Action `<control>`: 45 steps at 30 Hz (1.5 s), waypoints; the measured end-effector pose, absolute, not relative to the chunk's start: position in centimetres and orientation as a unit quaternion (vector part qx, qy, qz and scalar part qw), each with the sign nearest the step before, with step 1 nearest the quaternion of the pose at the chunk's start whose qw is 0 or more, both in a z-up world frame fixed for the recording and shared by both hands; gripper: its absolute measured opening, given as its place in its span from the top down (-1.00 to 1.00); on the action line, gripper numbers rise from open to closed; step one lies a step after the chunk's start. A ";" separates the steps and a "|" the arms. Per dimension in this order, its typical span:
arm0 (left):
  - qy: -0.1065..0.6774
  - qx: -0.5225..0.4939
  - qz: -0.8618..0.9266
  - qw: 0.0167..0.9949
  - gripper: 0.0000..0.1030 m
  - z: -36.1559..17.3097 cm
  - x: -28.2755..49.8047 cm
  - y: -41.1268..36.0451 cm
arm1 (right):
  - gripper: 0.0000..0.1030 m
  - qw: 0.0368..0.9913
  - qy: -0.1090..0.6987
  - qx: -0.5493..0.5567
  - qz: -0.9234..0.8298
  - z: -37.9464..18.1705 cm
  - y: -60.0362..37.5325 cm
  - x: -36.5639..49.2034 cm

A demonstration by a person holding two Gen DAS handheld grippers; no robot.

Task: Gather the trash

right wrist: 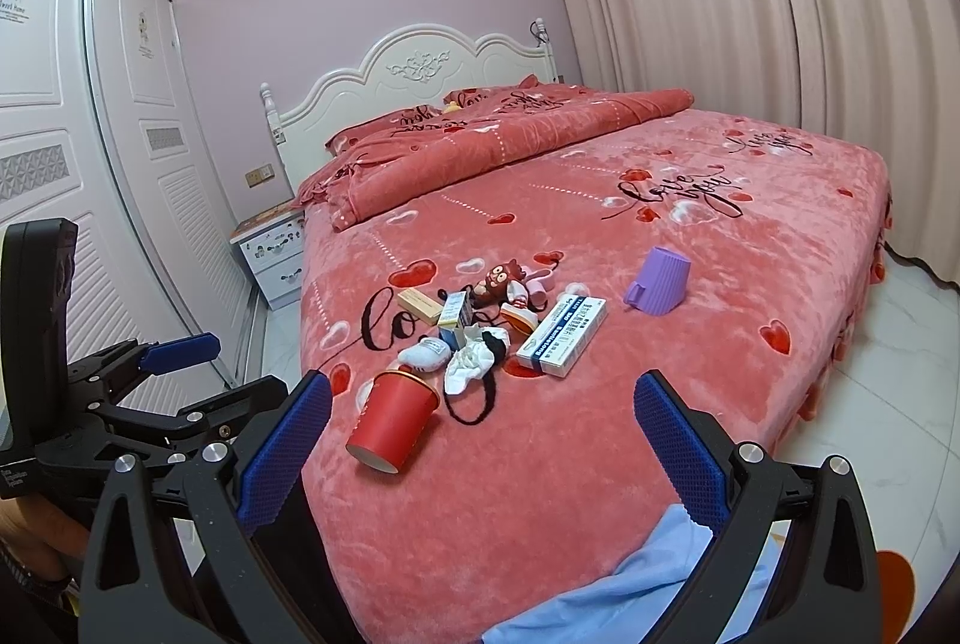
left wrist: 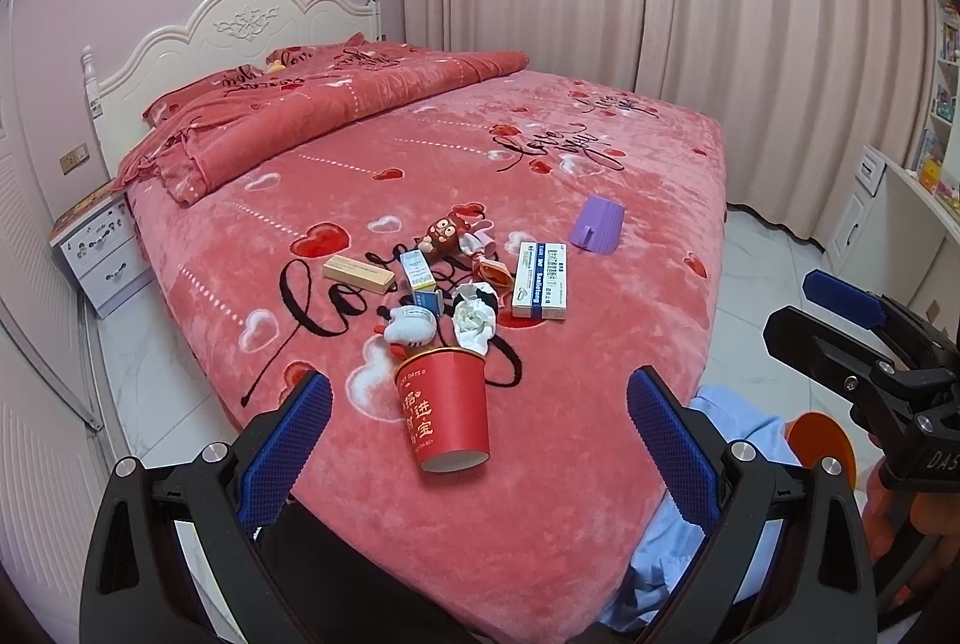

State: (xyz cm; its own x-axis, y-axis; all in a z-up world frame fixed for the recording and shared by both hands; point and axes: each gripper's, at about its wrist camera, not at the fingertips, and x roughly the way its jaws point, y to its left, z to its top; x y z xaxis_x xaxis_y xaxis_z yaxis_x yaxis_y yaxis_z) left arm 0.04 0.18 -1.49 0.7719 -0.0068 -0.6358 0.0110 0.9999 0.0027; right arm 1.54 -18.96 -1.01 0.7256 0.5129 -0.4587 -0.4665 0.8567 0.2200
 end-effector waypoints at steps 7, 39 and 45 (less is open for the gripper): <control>0.340 0.004 -0.004 0.941 -0.89 -1.6 -0.1 0.2 | -0.91 0.928 0.261 0.045 0.263 -1.1 -19.0 1.5; 0.366 0.019 -0.013 0.930 -0.89 -1.9 1.8 2.1 | -0.91 0.914 0.279 0.043 0.290 -1.7 -18.5 4.0; 0.384 0.043 -0.025 0.922 -0.89 -2.4 3.7 3.6 | -0.91 0.901 0.298 0.032 0.313 -1.5 -17.7 6.6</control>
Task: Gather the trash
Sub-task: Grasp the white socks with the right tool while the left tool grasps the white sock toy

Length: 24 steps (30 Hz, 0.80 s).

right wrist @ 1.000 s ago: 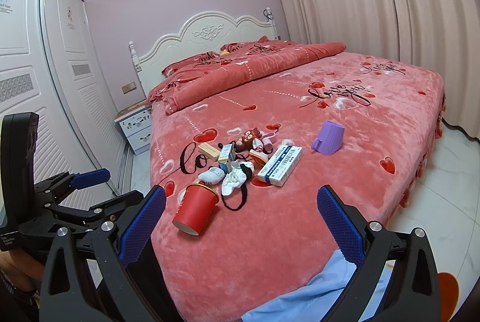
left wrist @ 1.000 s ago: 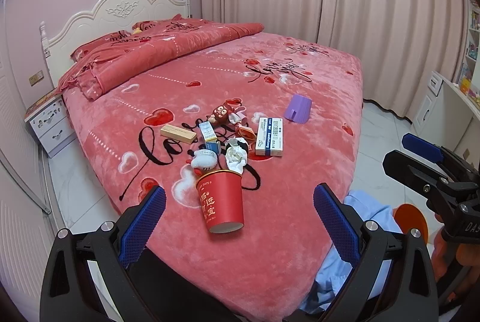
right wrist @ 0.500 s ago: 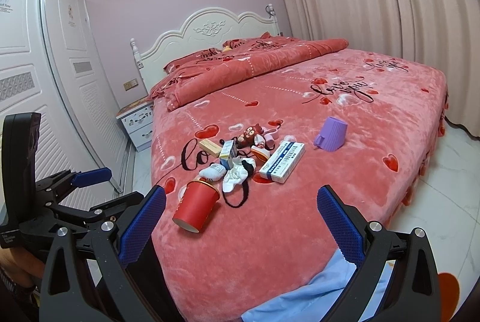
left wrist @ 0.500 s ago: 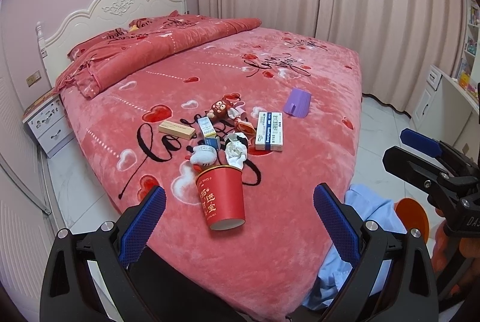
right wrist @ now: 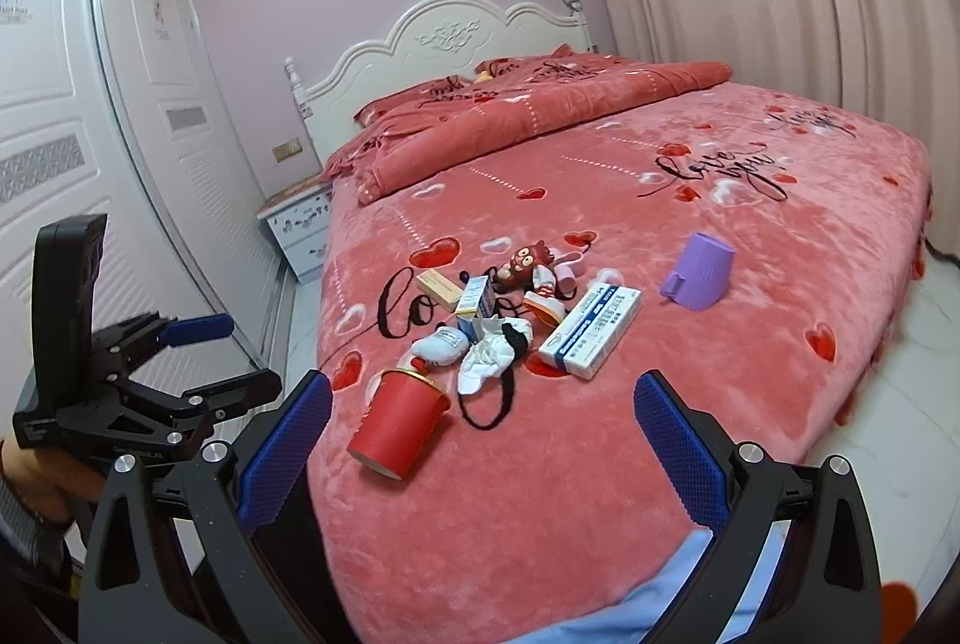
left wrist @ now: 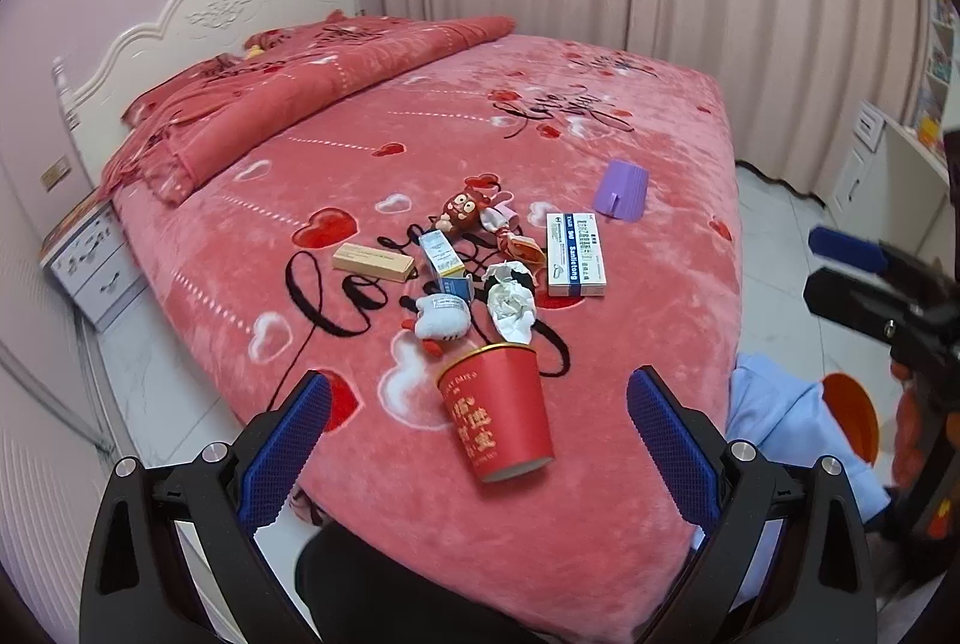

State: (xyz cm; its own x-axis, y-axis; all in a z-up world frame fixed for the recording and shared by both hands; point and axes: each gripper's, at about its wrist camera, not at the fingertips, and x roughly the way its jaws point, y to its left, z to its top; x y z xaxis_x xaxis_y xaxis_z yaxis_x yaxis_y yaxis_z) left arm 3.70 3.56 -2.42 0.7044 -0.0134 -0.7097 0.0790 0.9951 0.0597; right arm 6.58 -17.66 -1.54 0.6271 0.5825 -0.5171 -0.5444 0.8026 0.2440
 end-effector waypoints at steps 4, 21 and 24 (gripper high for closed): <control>0.402 0.035 -0.044 0.914 -0.89 -2.9 5.4 4.8 | -0.91 0.891 0.301 0.030 0.339 -1.5 -16.8 8.5; 0.470 0.047 -0.120 0.873 -0.89 -6.8 13.7 7.8 | -0.68 0.830 0.372 0.039 0.413 -5.3 -11.4 17.5; 0.483 0.036 -0.136 0.864 -0.89 -8.1 15.2 8.4 | -0.68 0.822 0.385 0.037 0.417 -6.4 -10.4 19.0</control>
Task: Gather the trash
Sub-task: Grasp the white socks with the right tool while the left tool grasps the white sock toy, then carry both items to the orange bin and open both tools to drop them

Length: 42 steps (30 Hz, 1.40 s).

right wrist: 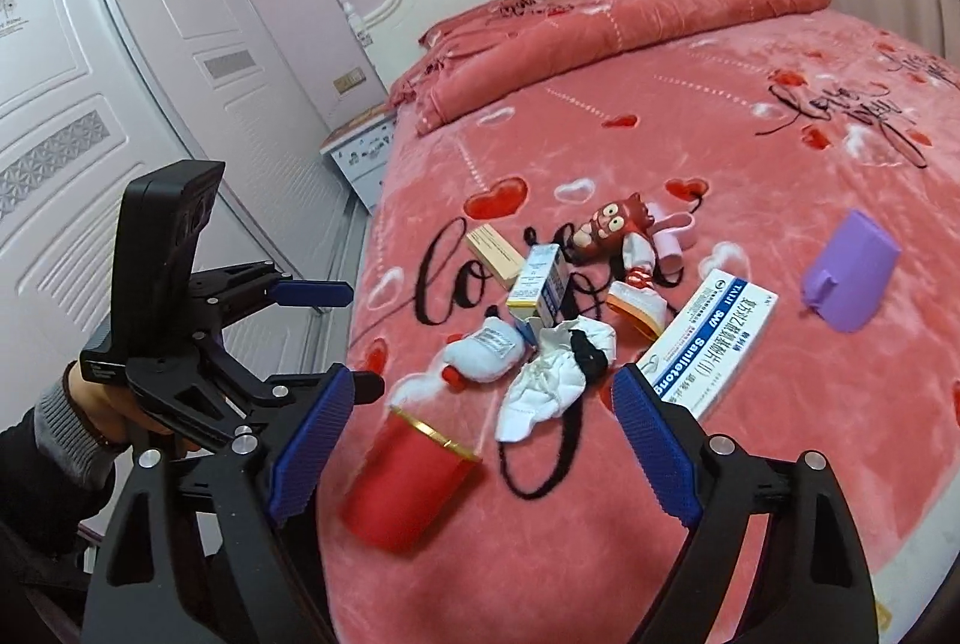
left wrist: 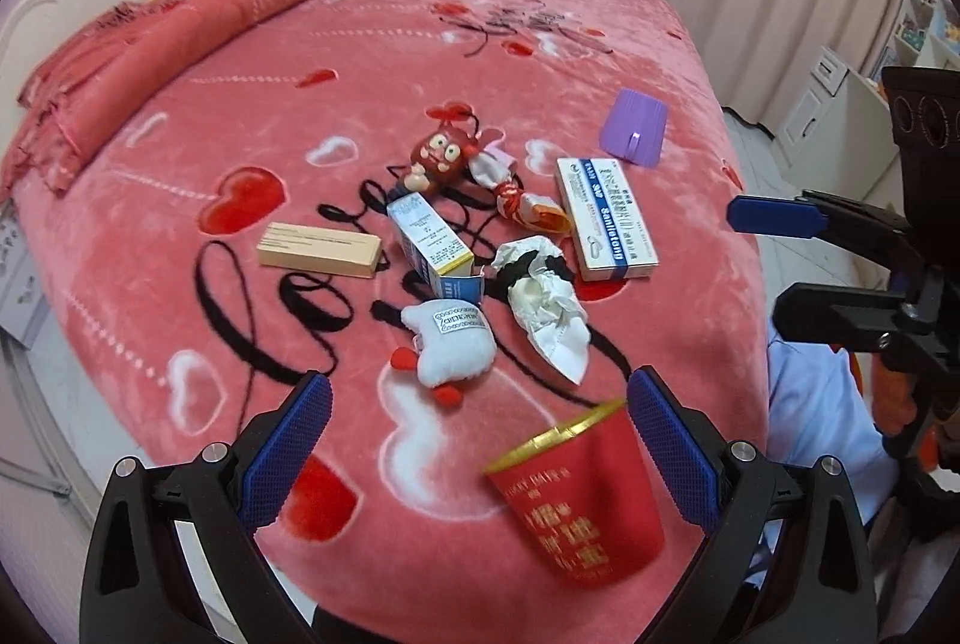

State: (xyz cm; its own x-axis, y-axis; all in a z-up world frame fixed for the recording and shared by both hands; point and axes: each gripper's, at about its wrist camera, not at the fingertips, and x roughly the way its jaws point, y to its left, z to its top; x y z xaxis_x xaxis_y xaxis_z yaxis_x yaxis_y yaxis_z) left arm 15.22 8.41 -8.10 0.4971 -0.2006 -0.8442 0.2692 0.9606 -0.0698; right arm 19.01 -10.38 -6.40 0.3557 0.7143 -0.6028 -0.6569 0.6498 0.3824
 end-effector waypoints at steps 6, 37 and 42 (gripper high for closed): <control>0.504 0.024 -0.153 0.850 -0.89 -10.4 18.0 9.4 | -0.53 0.809 0.412 0.017 0.419 -9.1 -8.0 21.8; 0.526 0.004 -0.197 0.827 0.16 -15.6 21.7 10.2 | 0.19 0.800 0.441 -0.083 0.398 -16.3 -3.6 26.2; 0.503 0.029 -0.189 0.843 0.16 -11.8 19.5 10.0 | 0.19 0.806 0.418 -0.043 0.417 -12.5 -5.6 24.5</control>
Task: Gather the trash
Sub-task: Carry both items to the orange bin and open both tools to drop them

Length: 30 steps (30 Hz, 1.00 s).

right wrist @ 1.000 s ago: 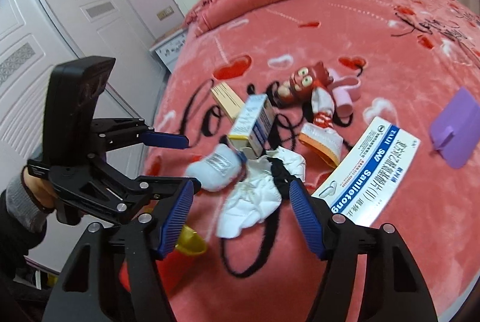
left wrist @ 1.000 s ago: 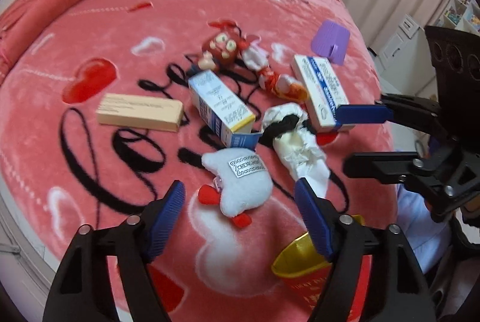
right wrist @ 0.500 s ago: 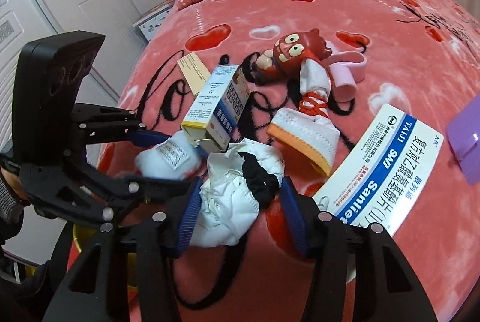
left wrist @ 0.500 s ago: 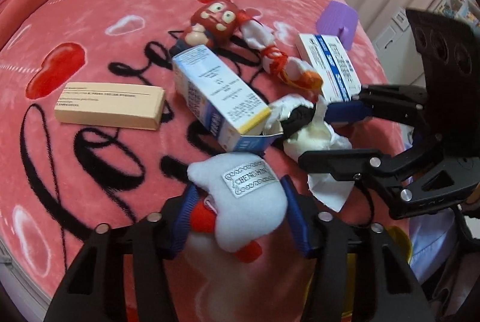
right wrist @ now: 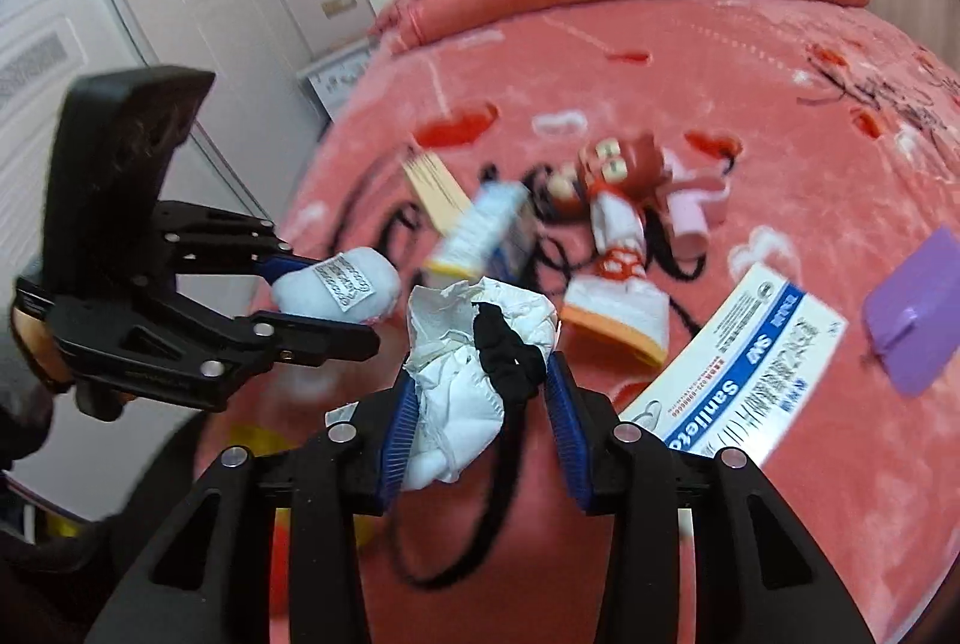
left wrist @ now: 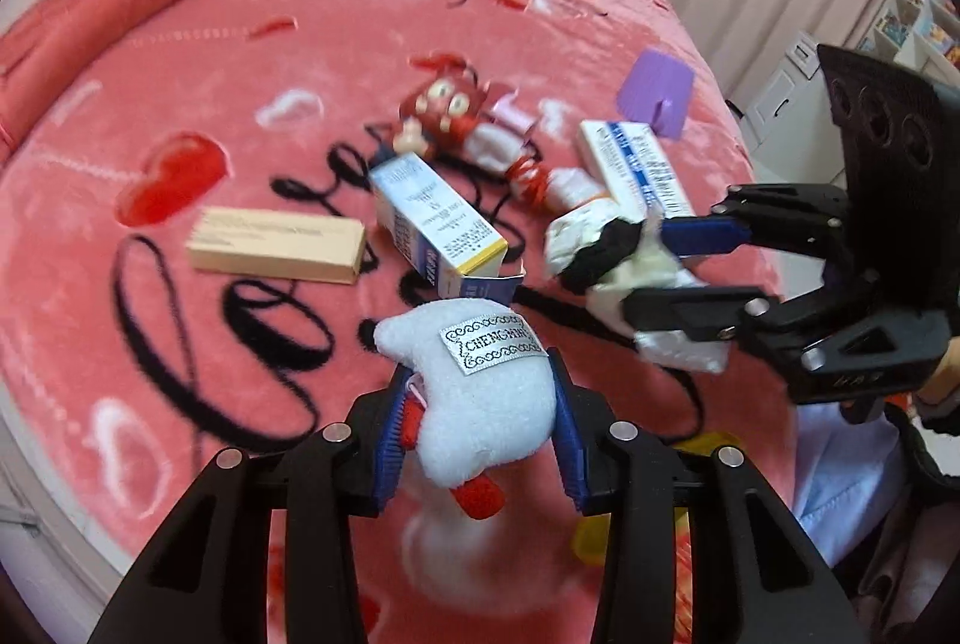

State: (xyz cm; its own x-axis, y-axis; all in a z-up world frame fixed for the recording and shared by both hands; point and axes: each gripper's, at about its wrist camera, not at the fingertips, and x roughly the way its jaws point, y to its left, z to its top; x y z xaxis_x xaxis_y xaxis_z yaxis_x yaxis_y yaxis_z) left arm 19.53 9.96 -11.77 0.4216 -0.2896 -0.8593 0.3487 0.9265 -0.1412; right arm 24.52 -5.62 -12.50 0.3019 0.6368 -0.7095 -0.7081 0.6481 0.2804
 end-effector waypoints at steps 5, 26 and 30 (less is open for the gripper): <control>0.473 0.041 -0.192 0.859 0.16 -7.7 16.6 8.5 | 0.19 0.816 0.384 -0.022 0.431 -8.1 -7.5 20.7; 0.417 0.145 -0.380 0.813 0.16 -4.3 8.9 -13.1 | 0.19 0.906 0.325 0.087 0.256 -3.8 -31.8 3.3; 0.413 0.167 -0.438 0.780 0.16 -5.3 8.8 -19.8 | 0.19 0.922 0.322 0.106 0.189 -4.5 -37.8 0.6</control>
State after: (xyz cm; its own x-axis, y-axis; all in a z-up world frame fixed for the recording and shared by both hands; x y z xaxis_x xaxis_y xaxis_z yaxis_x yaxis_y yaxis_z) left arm 8.84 -19.82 -5.33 0.2742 -0.5460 -0.7916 0.8226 0.5596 -0.1010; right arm 0.59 -37.80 -4.49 0.7216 0.4156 -0.5537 -0.2796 0.9066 0.3162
